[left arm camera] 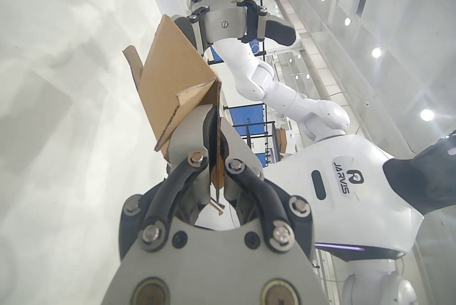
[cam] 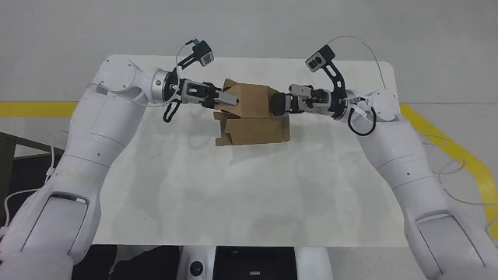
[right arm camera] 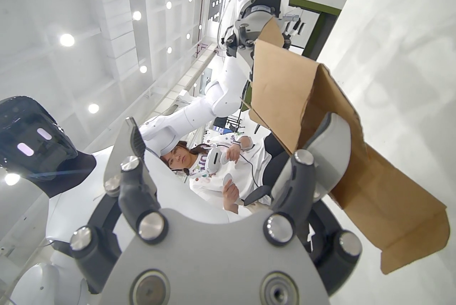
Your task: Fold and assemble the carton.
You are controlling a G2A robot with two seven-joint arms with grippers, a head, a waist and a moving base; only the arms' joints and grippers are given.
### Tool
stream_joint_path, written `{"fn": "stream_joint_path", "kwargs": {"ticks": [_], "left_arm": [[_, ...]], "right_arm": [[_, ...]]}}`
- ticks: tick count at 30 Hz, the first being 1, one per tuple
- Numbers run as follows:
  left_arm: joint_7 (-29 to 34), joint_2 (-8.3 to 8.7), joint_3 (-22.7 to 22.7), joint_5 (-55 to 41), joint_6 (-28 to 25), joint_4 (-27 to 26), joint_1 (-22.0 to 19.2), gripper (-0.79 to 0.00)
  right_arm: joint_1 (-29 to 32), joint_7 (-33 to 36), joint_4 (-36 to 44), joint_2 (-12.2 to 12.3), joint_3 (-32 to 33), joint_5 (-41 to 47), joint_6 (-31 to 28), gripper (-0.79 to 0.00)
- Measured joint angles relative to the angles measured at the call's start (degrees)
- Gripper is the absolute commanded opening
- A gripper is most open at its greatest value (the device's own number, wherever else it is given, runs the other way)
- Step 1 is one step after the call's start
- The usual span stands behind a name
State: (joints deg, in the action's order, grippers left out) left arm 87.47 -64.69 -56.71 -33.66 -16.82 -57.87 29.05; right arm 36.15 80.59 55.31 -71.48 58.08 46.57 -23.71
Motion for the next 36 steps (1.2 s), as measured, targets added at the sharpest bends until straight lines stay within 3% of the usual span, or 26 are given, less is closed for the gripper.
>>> {"fn": "stream_joint_path", "kwargs": {"ticks": [5,36], "left_arm": [[0.2,0.03,0.0,-0.9,0.2,0.4,-0.3,-0.785],[0.4,0.36,0.1,-2.5,0.4,-1.0,-0.1,-0.785]], "right_arm": [[0.4,0.5,-0.1,-0.5,-0.6,1.3,0.5,-0.148],[-1.4,0.4,-3.4,-2.6,-3.1,0.8,0.4,-0.225]]}}
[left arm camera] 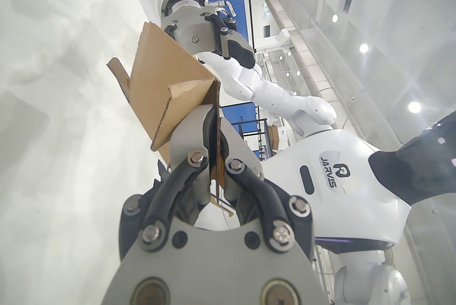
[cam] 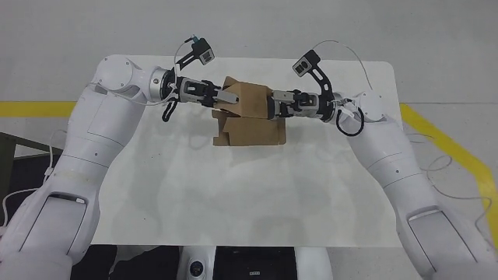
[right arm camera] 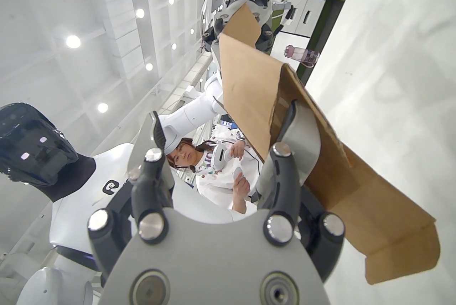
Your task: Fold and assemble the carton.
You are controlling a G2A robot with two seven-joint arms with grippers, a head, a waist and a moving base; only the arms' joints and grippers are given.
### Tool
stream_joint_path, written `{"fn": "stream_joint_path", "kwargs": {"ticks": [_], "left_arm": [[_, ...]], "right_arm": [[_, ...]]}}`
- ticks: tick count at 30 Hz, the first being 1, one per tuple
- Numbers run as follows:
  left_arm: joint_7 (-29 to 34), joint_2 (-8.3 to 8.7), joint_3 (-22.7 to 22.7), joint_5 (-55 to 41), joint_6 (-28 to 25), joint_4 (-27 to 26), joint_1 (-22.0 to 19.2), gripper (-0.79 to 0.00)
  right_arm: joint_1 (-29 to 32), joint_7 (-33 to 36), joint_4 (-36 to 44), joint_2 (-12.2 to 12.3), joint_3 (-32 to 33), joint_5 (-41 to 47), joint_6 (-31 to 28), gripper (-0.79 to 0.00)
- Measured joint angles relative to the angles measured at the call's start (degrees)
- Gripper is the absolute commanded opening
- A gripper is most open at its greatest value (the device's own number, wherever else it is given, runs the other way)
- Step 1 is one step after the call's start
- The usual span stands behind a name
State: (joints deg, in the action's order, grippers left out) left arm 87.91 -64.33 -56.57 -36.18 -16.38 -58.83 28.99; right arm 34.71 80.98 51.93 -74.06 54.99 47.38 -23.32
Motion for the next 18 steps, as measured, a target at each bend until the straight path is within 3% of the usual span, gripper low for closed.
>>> {"fn": "stream_joint_path", "kwargs": {"ticks": [13,18], "left_arm": [[-0.2,0.08,0.6,1.1,-0.2,0.9,-0.1,-0.785],[-0.2,0.02,1.0,1.4,-0.2,0.9,-0.1,-0.785]], "right_arm": [[0.3,1.6,0.9,-0.1,2.8,1.1,1.6,-0.237],[-0.2,1.1,0.9,-0.5,1.8,-1.0,1.1,-0.354]]}}
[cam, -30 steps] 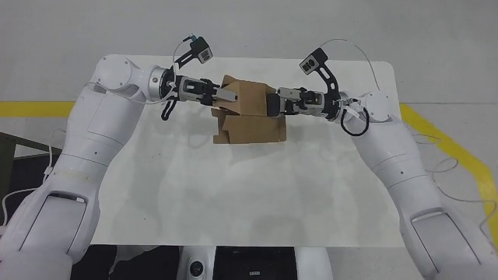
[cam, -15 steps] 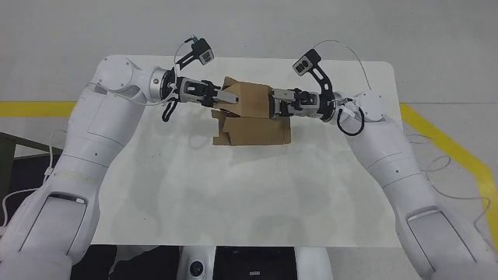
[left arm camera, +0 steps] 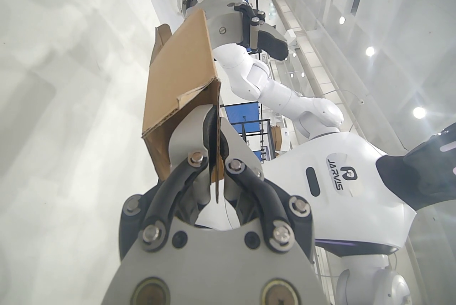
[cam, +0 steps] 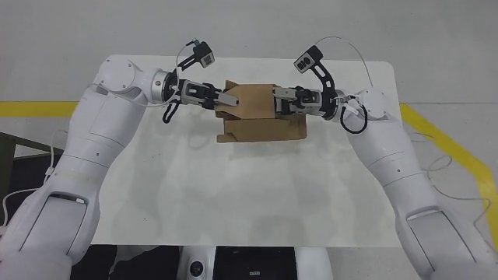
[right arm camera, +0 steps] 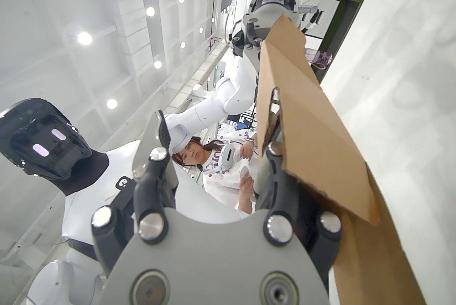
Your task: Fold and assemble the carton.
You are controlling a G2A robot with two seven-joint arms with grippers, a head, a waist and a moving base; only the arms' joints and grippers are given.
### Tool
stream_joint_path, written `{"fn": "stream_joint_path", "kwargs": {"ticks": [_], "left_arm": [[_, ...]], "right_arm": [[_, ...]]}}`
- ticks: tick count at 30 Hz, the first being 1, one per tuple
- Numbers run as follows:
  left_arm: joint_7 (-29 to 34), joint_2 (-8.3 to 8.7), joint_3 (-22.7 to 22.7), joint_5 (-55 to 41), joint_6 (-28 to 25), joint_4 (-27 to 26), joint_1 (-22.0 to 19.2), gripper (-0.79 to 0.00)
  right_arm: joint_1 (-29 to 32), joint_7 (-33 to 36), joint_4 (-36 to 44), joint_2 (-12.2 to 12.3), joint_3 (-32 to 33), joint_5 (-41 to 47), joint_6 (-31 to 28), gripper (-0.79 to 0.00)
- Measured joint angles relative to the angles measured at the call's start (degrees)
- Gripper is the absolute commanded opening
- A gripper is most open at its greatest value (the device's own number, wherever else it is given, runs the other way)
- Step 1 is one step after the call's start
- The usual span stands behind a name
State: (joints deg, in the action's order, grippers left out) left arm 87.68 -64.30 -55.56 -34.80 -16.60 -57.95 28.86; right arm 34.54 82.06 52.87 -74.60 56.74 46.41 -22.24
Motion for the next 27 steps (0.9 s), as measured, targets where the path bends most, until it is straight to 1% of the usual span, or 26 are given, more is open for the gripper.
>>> {"fn": "stream_joint_path", "kwargs": {"ticks": [2,3,9,12,14,15,16,17,19,20,21,27], "left_arm": [[0.0,-0.01,0.1,0.1,0.0,0.0,-0.1,-0.785],[0.0,-0.01,0.1,0.1,0.0,0.0,-0.1,-0.785],[0.0,-0.03,0.5,0.2,0.0,-0.1,-0.1,-0.785],[0.1,-0.04,0.7,0.2,0.1,-0.3,0.0,-0.785],[0.2,-0.04,0.8,0.2,0.2,-0.3,-0.1,-0.785],[0.2,-0.04,0.8,0.2,0.2,-0.3,-0.1,-0.785],[0.2,-0.03,0.8,0.3,0.2,-0.3,-0.1,-0.785],[0.2,-0.03,0.9,0.3,0.2,-0.3,-0.1,-0.785],[0.2,-0.02,0.9,0.3,0.2,-0.2,-0.1,-0.785],[0.2,-0.01,0.9,0.3,0.2,-0.2,-0.1,-0.785],[0.2,-0.01,1.0,0.2,0.2,-0.1,0.0,-0.785],[0.3,0.03,1.1,0.3,0.3,0.2,-0.1,-0.785]], "right_arm": [[-0.3,-0.3,-0.3,-0.2,-0.5,-0.8,-0.3,-0.372],[-0.4,-0.5,-0.4,-0.3,-0.7,-1.1,-0.5,-0.394],[-1.3,-1.5,-1.0,-0.7,-2.0,-2.9,-1.5,-0.413],[-1.7,-1.8,-1.2,-0.7,-2.6,-3.7,-1.8,-0.453],[-1.8,-2.1,-1.3,-0.7,-2.8,-4.1,-2.1,-0.523],[-1.9,-2.2,-1.4,-0.7,-2.9,-4.2,-2.2,-0.539],[-1.9,-2.3,-1.5,-0.7,-3.1,-4.3,-2.3,-0.597],[-2.0,-2.4,-1.5,-0.7,-3.2,-4.3,-2.4,-0.677],[-2.0,-2.5,-1.6,-0.7,-3.4,-4.5,-2.5,-0.727],[-2.0,-2.5,-1.6,-0.7,-3.6,-4.6,-2.5,-0.773],[-2.1,-2.6,-1.7,-0.7,-3.7,-4.7,-2.6,-0.785],[-2.3,-3.0,-2.0,-0.6,-4.4,-5.6,-3.0,-0.785]]}}
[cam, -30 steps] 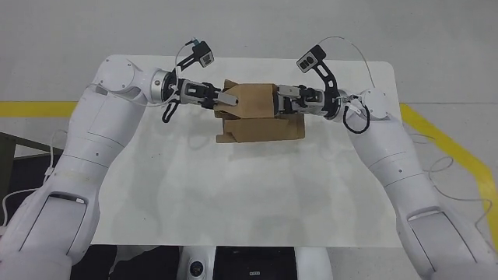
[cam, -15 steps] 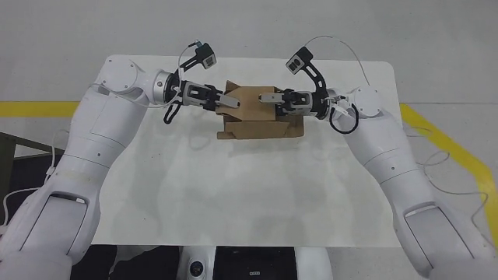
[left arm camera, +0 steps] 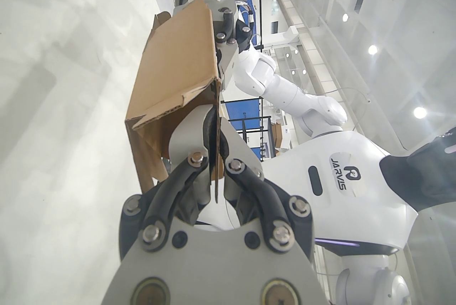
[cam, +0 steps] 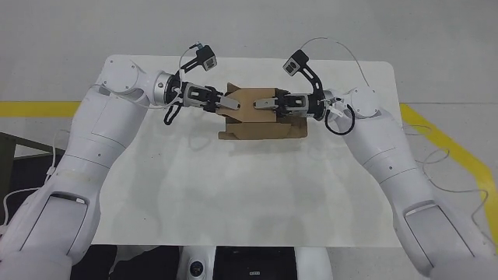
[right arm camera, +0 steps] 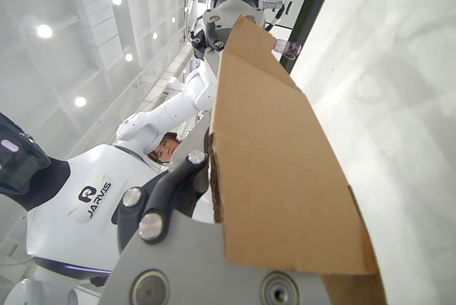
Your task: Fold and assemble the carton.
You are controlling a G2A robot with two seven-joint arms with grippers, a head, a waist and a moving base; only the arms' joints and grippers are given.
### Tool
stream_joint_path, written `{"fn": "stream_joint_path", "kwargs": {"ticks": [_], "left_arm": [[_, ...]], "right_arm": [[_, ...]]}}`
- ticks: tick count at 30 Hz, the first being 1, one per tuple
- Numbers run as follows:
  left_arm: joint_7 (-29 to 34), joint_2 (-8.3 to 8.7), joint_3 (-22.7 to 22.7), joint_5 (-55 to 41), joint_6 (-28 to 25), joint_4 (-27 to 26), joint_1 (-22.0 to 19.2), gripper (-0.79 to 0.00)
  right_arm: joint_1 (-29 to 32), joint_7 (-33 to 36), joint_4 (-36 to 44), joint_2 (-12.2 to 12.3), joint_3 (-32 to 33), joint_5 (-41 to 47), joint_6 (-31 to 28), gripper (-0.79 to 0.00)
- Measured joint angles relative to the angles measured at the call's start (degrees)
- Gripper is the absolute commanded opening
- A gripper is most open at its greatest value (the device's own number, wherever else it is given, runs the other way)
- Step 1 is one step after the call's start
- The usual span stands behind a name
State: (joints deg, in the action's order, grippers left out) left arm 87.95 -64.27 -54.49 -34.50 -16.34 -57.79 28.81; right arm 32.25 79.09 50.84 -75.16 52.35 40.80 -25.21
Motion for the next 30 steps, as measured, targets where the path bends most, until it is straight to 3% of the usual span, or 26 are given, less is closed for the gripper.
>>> {"fn": "stream_joint_path", "kwargs": {"ticks": [1,3,4,5,30], "left_arm": [[0.0,0.01,0.0,0.0,0.0,0.1,0.0,-0.717],[0.1,0.02,0.1,-0.3,0.1,0.3,0.0,-0.369],[0.1,0.03,0.2,-0.4,0.1,0.4,0.0,-0.034],[0.1,0.04,0.2,-0.6,0.1,0.5,0.0,0.000],[0.1,0.12,1.3,-12.6,6.4,0.1,-0.2,0.000]], "right_arm": [[0.0,-0.1,0.0,0.0,-0.1,-0.2,-0.1,-0.785],[-0.1,-0.3,-0.1,0.1,-0.3,-0.4,-0.3,-0.785],[-0.1,-0.4,-0.2,0.2,-0.3,-0.5,-0.4,-0.785],[-0.1,-0.6,-0.3,0.2,-0.4,-0.7,-0.6,-0.785],[-2.8,-7.0,-5.8,-0.3,-4.7,-6.4,-7.0,-0.785]]}}
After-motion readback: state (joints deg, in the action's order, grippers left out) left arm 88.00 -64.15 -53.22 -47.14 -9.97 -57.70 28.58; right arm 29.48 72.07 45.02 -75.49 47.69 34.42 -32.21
